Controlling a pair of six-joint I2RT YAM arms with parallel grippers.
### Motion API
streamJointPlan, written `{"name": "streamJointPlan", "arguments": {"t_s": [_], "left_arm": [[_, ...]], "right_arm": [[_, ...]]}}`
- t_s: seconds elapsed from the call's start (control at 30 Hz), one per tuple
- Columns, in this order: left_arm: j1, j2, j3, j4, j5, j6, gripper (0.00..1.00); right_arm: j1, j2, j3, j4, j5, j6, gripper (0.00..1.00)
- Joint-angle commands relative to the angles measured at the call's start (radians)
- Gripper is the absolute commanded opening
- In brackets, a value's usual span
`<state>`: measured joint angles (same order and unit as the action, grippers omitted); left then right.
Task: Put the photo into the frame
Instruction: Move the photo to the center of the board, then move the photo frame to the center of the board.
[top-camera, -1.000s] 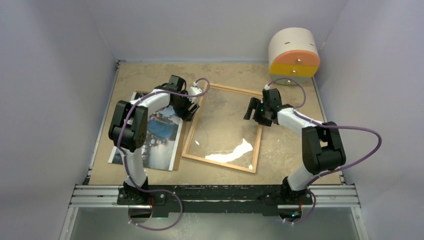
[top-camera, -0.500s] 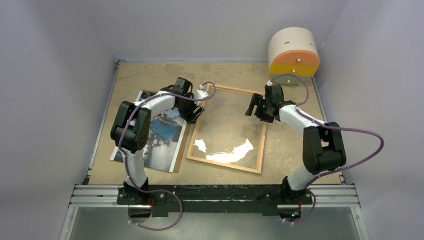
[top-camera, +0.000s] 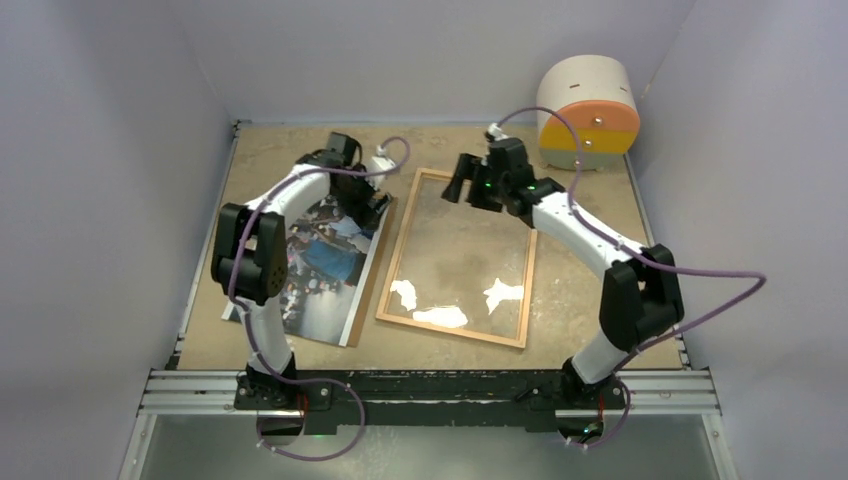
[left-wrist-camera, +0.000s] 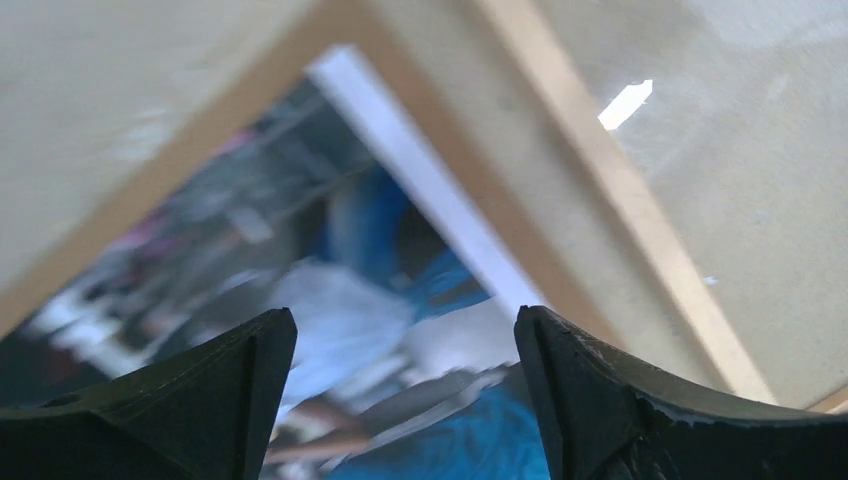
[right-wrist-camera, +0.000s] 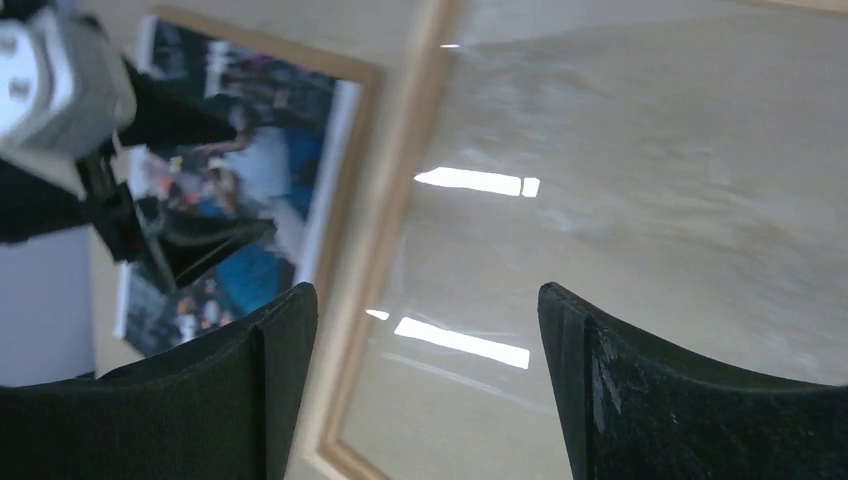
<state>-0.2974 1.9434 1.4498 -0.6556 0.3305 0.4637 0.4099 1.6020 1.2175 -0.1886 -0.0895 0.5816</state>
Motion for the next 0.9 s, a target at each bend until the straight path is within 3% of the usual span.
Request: {"name": "streamJointPlan", "arguments": {"t_s": [0.0,0.13,0.37,0.57,0.7,0.87], "left_arm": [[0.123,-0.133,0.142,-0.084,0.028,0.012,0.88],[0.248,-0.179,0.186,-0.103,-0.014,0.043,0.93],[0.536,-0.129,0.165,-0.053,-0.161,0.096,0.91],[0.673,-0.1,0.055,0.074,-0.268,0.112,0.88],[0.686,-0.112,-0.07,0.189,-0.353,0.136,0.87],[0.686,-0.092,-0.118,0.244,-0.369,0.121,0.87]], "right_arm": [[0.154,0.117,0.174,0.022,0.001,0.079,0.82],[0.282,0.295,0.344,0.014,0.005,0.12,0.81],[0.407,0.542,0.594,-0.05,0.014,0.163,0.79],[0.427,0.589,0.579,-0.063,0.034,0.182,0.79],[0.428,0.579,0.526,-0.071,0.073,0.184,0.79],[0.429,0.571,0.482,-0.1,0.089,0.184,0.8]]}}
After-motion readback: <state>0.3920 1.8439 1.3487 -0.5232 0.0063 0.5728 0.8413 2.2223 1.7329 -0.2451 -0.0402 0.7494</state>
